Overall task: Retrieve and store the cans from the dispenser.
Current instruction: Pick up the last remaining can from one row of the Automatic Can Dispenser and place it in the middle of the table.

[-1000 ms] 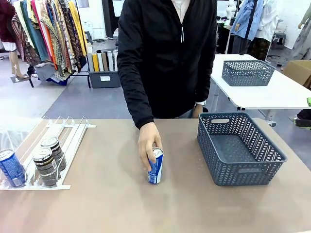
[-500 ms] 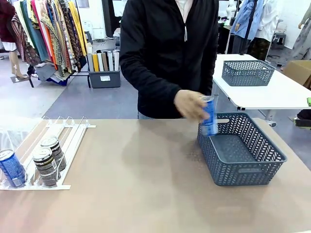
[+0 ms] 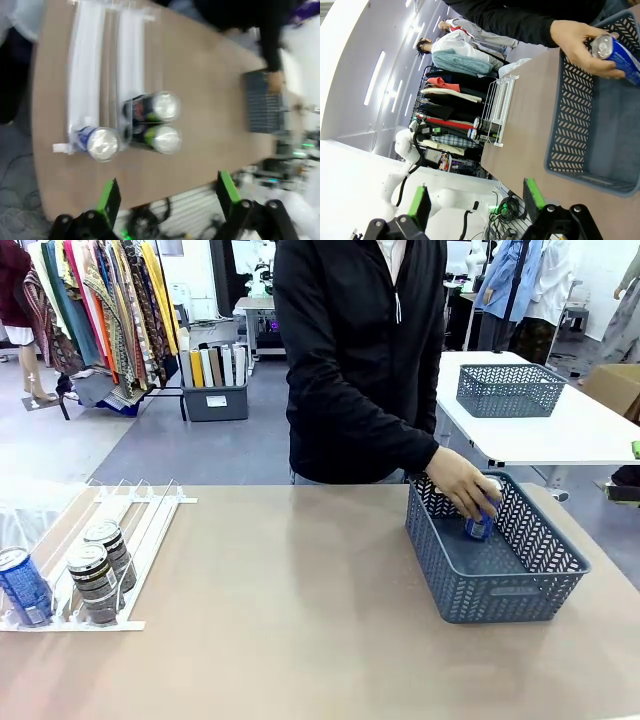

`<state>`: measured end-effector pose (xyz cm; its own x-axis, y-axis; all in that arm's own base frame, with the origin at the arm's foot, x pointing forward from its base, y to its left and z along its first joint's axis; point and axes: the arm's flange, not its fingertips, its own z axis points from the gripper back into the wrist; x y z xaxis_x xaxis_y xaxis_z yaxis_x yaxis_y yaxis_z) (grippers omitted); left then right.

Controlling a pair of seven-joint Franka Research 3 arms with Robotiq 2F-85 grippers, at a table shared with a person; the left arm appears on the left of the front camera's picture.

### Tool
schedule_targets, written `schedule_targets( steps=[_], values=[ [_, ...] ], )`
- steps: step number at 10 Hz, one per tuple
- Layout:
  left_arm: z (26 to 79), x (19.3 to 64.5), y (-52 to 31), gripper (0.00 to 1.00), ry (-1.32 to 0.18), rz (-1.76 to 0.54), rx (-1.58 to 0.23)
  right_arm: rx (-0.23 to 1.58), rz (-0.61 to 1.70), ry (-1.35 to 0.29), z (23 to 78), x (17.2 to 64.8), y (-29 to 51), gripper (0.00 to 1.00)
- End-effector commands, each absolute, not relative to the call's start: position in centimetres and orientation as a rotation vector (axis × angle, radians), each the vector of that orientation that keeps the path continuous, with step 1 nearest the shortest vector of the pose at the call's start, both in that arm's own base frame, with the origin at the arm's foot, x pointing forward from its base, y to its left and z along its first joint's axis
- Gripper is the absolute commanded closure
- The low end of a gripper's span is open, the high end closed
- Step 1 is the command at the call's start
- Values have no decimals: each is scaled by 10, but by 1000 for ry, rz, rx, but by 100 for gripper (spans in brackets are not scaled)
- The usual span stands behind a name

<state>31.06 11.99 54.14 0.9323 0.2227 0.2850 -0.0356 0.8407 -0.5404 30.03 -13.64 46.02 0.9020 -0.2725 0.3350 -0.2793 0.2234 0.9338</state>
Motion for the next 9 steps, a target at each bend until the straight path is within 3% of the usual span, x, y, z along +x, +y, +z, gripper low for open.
schedule_targets(
  steps=[1,3,4,9],
  values=[
    [538,325,93,0,-66,111,-94,1376,4,-498,464,302,-135,0],
    [537,342,85,0,-168,113,3,1376,4,-498,464,302,-135,0],
    [539,330,83,0,-248,147,-235,1376,4,-498,464,302,-135,0],
    [539,330,83,0,-248,147,-235,1376,4,-498,464,302,-135,0]
  ],
)
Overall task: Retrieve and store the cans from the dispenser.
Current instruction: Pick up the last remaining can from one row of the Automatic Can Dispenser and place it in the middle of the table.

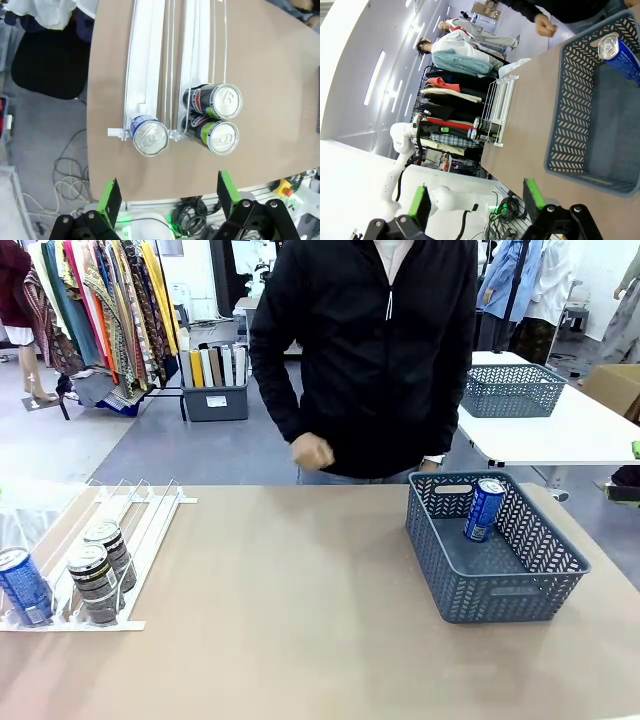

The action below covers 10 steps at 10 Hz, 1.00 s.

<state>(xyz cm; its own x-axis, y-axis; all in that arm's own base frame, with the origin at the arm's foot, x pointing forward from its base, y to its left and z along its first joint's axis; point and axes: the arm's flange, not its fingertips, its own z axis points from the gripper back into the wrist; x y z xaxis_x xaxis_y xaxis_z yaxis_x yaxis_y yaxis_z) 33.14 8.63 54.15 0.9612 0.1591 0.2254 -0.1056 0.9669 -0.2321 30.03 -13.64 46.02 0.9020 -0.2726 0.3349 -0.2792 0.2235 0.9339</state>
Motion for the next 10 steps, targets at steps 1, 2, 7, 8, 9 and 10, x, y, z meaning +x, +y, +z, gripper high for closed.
schedule_targets(
  steps=[1,2,7,8,9,10],
  values=[
    [541,332,86,0,-243,136,-218,1376,4,-498,464,302,-135,0],
    [529,337,85,0,-245,137,-211,1376,4,-498,464,302,-135,0],
    [432,363,65,0,-41,127,-206,1376,4,-498,464,302,-135,0],
    [418,369,61,0,-22,165,-149,1376,4,-498,464,302,-135,0],
    [408,376,60,0,-14,196,-105,1376,4,-498,464,302,-135,0],
    [403,378,61,0,-8,212,-81,1376,4,-498,464,302,-135,0]
  ],
)
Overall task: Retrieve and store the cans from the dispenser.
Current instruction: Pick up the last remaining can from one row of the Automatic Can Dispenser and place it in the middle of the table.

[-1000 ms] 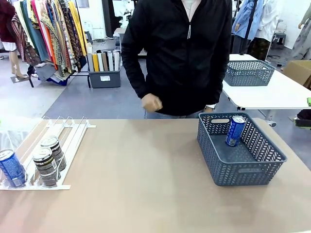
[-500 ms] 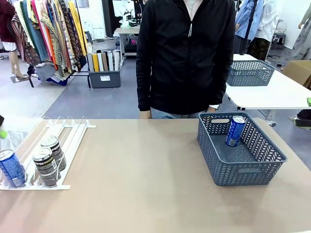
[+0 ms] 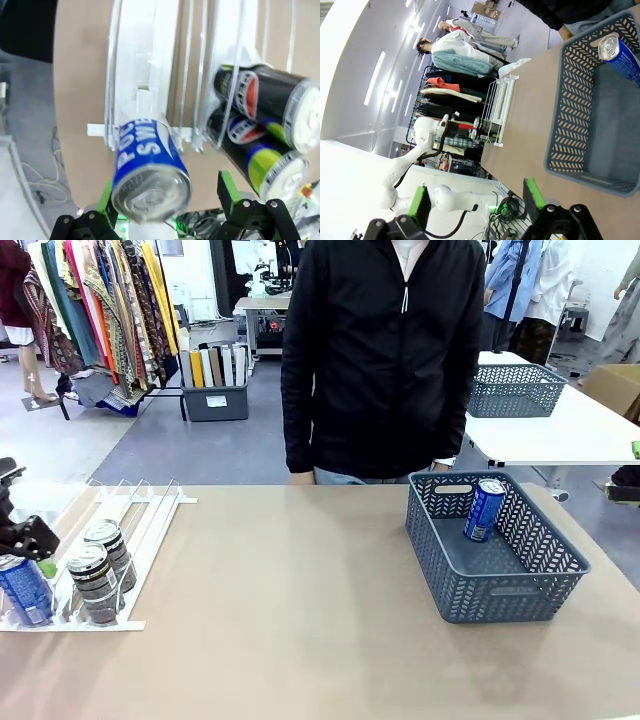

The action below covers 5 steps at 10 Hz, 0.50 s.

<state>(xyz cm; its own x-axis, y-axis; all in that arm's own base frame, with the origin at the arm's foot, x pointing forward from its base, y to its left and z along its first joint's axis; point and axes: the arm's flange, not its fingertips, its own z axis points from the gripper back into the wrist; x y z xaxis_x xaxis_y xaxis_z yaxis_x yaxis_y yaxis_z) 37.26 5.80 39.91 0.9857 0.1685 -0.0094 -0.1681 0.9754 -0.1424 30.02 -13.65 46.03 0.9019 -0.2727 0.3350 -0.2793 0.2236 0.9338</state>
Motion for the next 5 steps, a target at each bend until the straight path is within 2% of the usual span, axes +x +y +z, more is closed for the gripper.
schedule_targets(
  steps=[1,5],
  values=[
    [401,380,61,0,-14,218,-73,1376,4,-498,464,302,-135,0],
    [398,382,62,0,-20,220,-60,1376,4,-498,464,302,-135,0]
  ],
)
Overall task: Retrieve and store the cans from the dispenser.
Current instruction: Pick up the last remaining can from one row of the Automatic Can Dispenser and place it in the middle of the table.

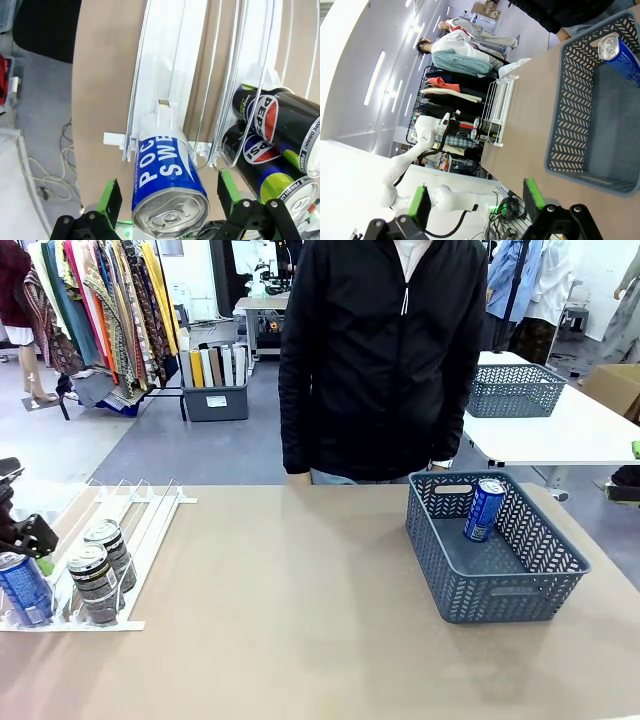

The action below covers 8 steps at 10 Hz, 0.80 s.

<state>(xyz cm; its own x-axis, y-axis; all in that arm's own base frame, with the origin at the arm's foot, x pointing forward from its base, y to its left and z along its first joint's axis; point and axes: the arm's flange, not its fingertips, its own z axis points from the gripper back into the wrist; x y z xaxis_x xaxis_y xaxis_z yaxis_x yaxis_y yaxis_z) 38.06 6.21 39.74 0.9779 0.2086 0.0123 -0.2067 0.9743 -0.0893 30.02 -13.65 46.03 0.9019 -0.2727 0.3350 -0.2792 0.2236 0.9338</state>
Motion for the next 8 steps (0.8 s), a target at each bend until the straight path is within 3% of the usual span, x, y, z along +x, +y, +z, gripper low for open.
schedule_targets(
  steps=[1,2,3,4,8],
  values=[
    [397,382,61,0,-10,208,-64,1376,4,-498,464,302,-135,0],
    [397,381,61,0,-21,203,-69,1376,4,-498,464,302,-135,0],
    [397,381,62,59,-19,207,-71,1376,4,-498,464,302,-135,0],
    [397,381,61,100,-25,204,-69,1376,4,-498,464,302,-135,0],
    [399,379,62,100,-53,199,-70,1376,4,-498,464,302,-135,0]
  ],
)
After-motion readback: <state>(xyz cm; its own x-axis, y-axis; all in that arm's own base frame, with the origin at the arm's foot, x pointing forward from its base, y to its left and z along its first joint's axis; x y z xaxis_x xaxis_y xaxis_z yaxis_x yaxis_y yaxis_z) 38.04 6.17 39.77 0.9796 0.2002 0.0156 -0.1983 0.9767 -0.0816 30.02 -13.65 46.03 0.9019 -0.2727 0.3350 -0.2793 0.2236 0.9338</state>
